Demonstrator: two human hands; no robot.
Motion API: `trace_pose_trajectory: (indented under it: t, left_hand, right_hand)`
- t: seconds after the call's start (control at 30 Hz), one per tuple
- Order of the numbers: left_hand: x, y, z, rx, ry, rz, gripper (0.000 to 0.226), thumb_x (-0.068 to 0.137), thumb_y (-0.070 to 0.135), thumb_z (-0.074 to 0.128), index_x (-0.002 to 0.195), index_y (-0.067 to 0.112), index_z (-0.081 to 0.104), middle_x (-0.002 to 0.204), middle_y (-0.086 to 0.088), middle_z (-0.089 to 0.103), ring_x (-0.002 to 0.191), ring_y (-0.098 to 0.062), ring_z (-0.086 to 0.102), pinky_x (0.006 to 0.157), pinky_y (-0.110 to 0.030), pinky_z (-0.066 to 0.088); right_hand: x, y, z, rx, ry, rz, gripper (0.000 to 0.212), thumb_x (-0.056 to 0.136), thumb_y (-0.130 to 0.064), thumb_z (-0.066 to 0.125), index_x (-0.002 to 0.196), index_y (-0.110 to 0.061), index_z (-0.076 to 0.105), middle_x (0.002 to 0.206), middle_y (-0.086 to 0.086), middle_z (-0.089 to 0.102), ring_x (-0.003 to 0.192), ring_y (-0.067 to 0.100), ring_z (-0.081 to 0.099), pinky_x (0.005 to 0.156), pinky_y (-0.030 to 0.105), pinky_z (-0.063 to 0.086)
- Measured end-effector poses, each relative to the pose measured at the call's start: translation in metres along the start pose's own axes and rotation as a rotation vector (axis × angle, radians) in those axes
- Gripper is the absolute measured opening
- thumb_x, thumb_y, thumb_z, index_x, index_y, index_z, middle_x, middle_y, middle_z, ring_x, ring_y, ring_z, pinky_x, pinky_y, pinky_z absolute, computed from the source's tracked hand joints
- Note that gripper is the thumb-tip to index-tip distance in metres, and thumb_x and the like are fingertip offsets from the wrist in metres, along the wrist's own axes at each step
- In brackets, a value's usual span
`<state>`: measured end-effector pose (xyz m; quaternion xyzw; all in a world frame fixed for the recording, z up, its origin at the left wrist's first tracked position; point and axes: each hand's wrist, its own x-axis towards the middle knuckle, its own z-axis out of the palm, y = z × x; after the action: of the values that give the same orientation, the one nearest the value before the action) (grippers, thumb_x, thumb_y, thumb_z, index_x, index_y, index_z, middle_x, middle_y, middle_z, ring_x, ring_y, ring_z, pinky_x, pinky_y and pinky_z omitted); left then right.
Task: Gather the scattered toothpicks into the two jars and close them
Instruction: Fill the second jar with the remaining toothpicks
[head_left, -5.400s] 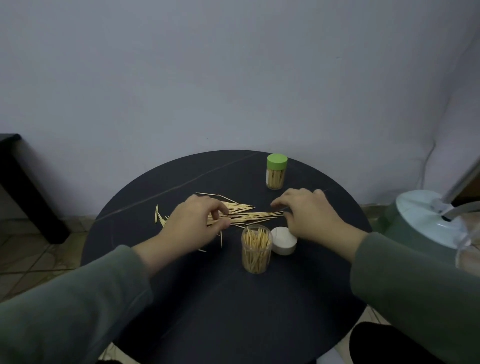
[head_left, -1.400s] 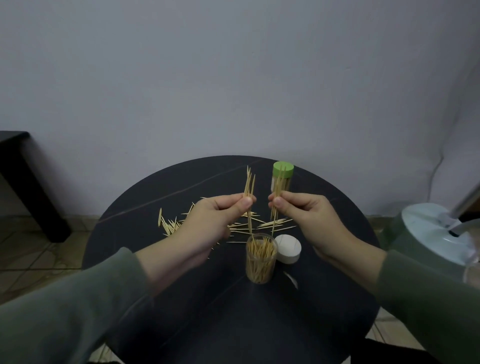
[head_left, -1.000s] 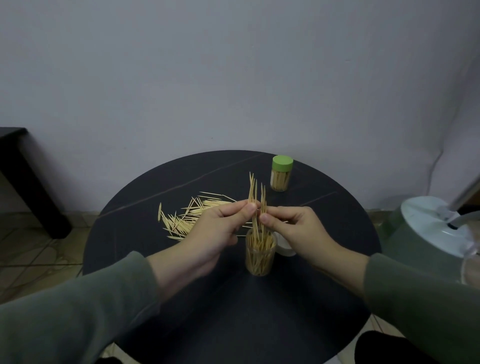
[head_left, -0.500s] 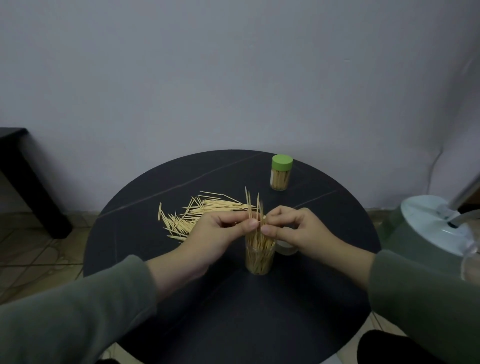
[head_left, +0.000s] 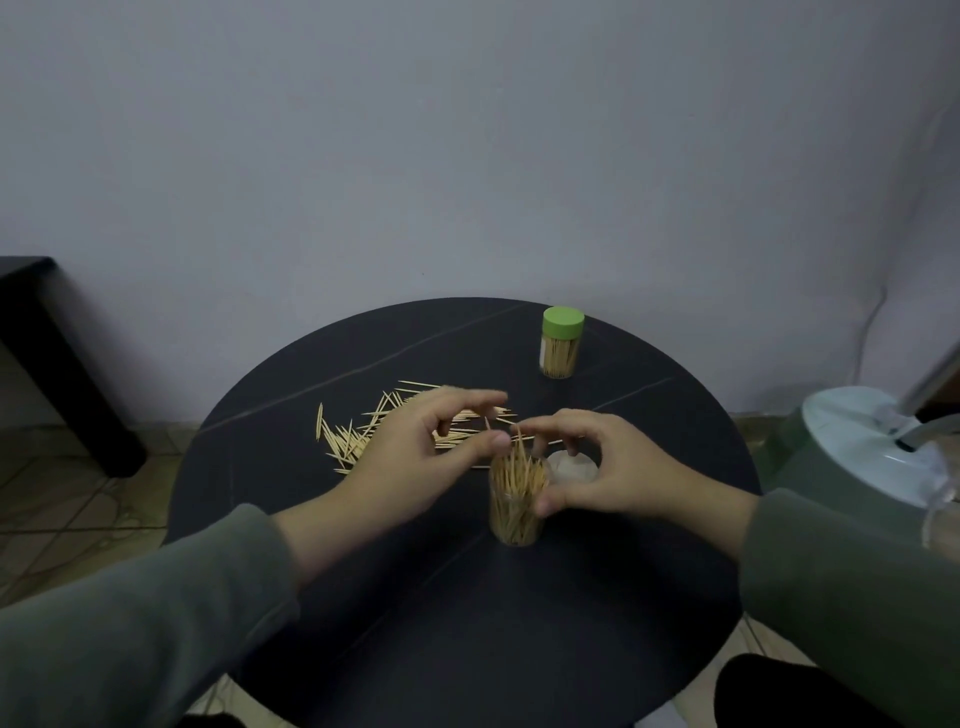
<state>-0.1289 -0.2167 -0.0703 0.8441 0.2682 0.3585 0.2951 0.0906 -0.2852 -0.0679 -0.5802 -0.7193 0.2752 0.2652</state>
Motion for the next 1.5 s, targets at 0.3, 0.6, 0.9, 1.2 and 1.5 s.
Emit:
trace_pose_trajectory:
  t: [0.3,0.6,0.9,1.2,1.5]
  left_hand:
    - [-0.001,-0.004,-0.003,0.475,-0.331,0.343,0.053,0.1,0.052,0.025,0.145,0.029,0.04,0.147,0.017,0.043,0.134,-0.013,0.037,0.107,-0.041,0.038]
    - [0.001,0.0,-0.005,0.139,-0.006,0.165,0.031,0.085,0.038,0.068,0.115,0.034,0.064,0.088,0.023,0.069,0.1,-0.002,0.06,0.087,-0.015,0.043]
    - [0.002,-0.005,0.0,0.239,-0.046,0.286,0.025,0.084,0.052,0.058,0.092,0.035,0.075,0.097,0.019,0.067,0.102,-0.005,0.051,0.086,-0.015,0.04]
    - [0.004,-0.005,-0.004,0.32,-0.183,0.343,0.04,0.096,0.05,0.042,0.112,0.029,0.072,0.123,0.014,0.058,0.118,-0.012,0.045,0.097,-0.034,0.042]
    - [0.017,-0.029,-0.033,0.546,-0.332,-0.117,0.015,0.085,0.045,0.066,0.099,0.041,0.063,0.108,0.02,0.052,0.108,-0.003,0.04,0.097,-0.03,0.039]
  right_hand:
    - [0.001,-0.004,0.003,-0.168,0.016,-0.081,0.06,0.058,-0.081,0.064,0.099,-0.037,0.069,0.093,-0.02,0.064,0.094,0.005,0.054,0.092,0.043,0.041]
    - [0.003,-0.005,0.001,-0.195,-0.007,-0.017,0.059,0.055,-0.081,0.065,0.104,-0.049,0.063,0.101,-0.026,0.061,0.098,0.001,0.049,0.092,0.038,0.042]
    - [0.006,-0.006,0.001,-0.227,-0.011,-0.033,0.059,0.052,-0.079,0.067,0.102,-0.047,0.063,0.098,-0.026,0.06,0.098,0.001,0.047,0.092,0.033,0.04]
    - [0.005,0.003,-0.012,-0.313,-0.099,-0.157,0.063,0.068,-0.073,0.056,0.124,-0.045,0.052,0.106,-0.025,0.058,0.103,0.0,0.049,0.092,0.024,0.029]
    - [0.032,0.008,-0.008,-0.781,0.189,0.209,0.031,0.093,-0.024,0.057,0.119,-0.04,0.059,0.125,-0.011,0.055,0.117,0.014,0.049,0.101,0.041,0.029]
